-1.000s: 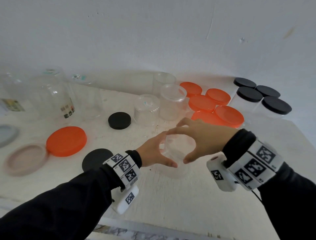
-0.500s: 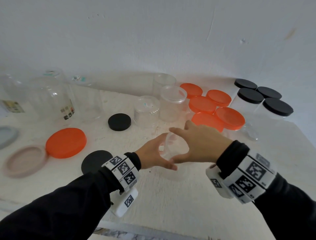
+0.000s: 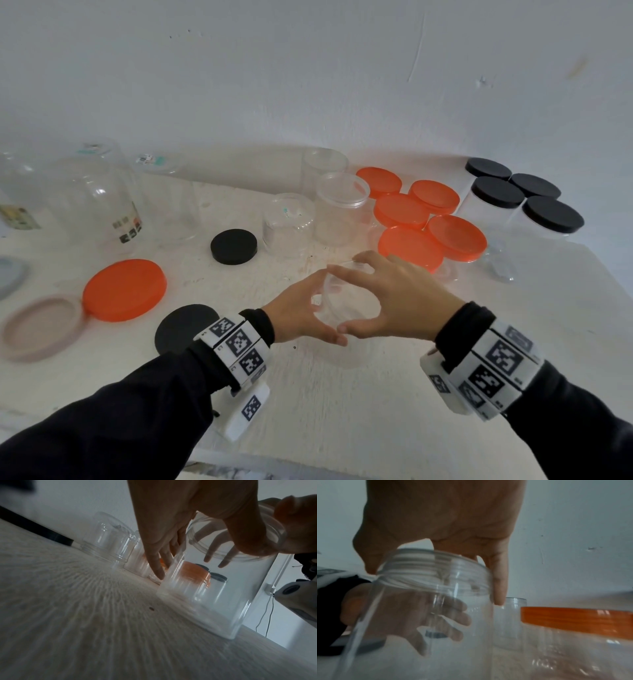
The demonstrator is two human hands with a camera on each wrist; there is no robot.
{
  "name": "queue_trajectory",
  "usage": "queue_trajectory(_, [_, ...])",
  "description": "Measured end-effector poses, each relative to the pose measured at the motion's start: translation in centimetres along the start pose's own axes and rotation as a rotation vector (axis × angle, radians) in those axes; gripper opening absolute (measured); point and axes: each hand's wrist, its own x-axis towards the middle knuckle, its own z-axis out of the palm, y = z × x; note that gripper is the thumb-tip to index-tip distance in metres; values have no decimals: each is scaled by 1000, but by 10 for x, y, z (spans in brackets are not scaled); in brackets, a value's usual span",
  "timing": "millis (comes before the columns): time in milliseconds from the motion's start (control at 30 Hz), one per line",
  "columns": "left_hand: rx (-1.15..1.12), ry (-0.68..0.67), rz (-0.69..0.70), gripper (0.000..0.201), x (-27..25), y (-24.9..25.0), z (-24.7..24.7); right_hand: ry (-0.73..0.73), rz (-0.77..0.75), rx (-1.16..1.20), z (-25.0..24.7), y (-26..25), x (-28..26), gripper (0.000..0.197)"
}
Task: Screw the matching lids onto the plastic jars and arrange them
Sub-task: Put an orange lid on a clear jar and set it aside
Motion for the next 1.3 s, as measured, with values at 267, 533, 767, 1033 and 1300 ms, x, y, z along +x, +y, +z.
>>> queue_trajectory(267, [-10, -9, 7, 90, -1, 2, -1, 153, 21, -3, 19, -2, 2, 92])
queue_trajectory(533, [59, 115, 18, 94, -2, 4, 10, 182, -11, 372, 28, 21, -8, 93])
queue_trajectory(767, [-29, 210, -12, 86, -3, 0, -2, 536, -71, 259, 45, 17, -5, 67])
queue_trajectory(1033, [-212, 462, 39, 60, 3, -5, -14, 692, -144, 183, 54, 20, 16, 36])
queue_trajectory(1300, [-163, 516, 81, 51, 31, -1, -21, 671, -38, 135, 47, 24, 39, 29])
